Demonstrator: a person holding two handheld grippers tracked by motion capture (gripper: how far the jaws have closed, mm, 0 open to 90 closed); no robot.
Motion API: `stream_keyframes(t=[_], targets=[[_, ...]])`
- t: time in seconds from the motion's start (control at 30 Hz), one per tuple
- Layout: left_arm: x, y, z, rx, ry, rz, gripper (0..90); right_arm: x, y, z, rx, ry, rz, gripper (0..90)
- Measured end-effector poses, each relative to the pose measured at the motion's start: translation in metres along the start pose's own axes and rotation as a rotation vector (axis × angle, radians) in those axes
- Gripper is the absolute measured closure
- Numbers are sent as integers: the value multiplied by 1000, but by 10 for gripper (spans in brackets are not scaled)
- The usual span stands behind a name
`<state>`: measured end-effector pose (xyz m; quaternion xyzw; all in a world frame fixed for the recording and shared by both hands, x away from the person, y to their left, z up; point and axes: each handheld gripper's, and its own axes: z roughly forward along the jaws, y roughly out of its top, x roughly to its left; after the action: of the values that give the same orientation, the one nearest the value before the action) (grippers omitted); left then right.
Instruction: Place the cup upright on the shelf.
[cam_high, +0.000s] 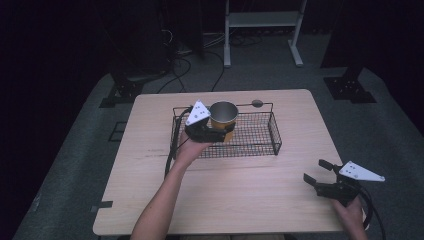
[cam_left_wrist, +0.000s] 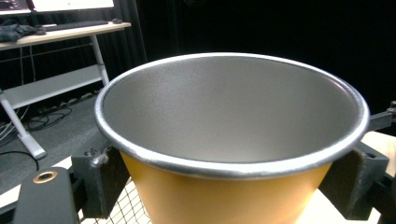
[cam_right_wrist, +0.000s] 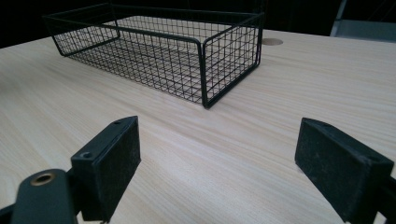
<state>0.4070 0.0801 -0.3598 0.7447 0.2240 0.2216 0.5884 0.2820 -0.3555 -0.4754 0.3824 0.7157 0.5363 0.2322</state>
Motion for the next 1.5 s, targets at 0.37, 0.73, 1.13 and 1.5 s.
stream_keyframes(t=[0.37, 0.73, 1.13, 1.5], targets=[[14, 5, 16, 19, -23, -7, 142, 0, 0, 0, -1, 2, 5, 132], [30, 5, 36, 36, -84, -4, 142, -1, 0, -1, -4, 5, 4, 132], [47, -9, 53, 70, -136, -21, 141, -1, 0, -1, -6, 6, 6, 132], [49, -21, 66, 131, -167, 11, 141, -1, 0, -1, -8, 8, 8, 132]])
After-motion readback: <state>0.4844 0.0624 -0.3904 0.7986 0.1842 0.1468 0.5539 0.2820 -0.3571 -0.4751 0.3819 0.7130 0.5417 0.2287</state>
